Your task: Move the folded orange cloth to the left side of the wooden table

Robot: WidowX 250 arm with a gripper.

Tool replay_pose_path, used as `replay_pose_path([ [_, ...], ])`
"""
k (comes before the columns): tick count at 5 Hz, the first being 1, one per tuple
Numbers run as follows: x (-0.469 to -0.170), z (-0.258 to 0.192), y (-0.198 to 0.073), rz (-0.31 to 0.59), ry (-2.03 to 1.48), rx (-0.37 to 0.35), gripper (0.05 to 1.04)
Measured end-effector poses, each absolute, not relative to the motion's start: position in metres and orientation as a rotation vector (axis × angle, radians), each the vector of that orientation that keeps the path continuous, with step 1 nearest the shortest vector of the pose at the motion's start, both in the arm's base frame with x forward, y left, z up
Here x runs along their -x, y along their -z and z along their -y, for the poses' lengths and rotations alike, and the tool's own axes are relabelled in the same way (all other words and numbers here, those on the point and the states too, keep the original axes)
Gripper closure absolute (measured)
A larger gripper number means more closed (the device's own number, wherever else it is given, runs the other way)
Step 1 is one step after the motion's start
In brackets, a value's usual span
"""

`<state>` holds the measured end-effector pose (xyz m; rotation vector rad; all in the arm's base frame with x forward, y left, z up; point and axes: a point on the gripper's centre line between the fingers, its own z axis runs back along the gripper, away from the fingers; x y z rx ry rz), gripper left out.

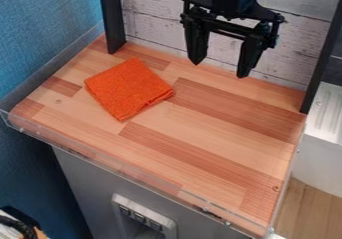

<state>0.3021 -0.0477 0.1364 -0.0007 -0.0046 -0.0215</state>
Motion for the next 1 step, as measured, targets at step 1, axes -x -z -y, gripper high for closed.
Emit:
replay_pose_path([
  [1, -0.3015, 0.0433, -0.1316, 0.005, 0.018, -0.002, 0.087],
])
